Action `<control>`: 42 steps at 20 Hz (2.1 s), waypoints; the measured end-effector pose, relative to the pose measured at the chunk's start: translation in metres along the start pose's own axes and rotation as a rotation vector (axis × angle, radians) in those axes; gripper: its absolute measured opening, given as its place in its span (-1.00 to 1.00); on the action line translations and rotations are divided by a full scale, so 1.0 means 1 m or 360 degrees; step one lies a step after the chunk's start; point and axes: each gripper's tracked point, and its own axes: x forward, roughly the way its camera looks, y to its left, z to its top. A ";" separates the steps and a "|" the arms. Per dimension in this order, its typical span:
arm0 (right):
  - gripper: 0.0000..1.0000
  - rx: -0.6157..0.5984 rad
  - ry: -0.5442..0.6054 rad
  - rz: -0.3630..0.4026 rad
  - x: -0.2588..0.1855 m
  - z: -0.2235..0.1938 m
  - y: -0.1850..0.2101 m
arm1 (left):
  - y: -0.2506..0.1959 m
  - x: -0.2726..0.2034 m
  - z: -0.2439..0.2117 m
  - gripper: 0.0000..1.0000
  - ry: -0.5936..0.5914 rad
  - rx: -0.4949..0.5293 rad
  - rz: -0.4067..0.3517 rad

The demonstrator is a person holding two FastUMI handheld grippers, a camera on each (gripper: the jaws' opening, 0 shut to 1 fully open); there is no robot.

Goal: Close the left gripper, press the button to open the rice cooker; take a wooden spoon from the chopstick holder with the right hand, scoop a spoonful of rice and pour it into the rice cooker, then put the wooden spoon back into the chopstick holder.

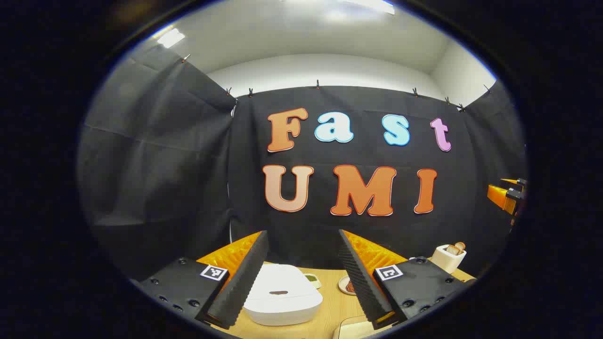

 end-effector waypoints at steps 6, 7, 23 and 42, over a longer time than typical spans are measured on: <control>0.87 0.0022 0.0021 0.0005 0.001 -0.009 -0.010 | -0.007 0.001 0.003 0.97 -0.0003 0.0021 0.0020; 0.87 0.0025 0.0023 0.0002 0.001 -0.010 -0.011 | -0.008 0.002 0.003 0.97 -0.0003 0.0025 0.0018; 0.86 0.0004 0.0038 0.0016 0.013 -0.018 -0.006 | -0.008 0.012 0.004 0.97 -0.0026 0.0051 0.0025; 0.87 -0.0018 0.0104 -0.0055 0.004 -0.034 -0.025 | 0.039 0.024 0.005 -0.72 -0.0031 0.0165 0.0263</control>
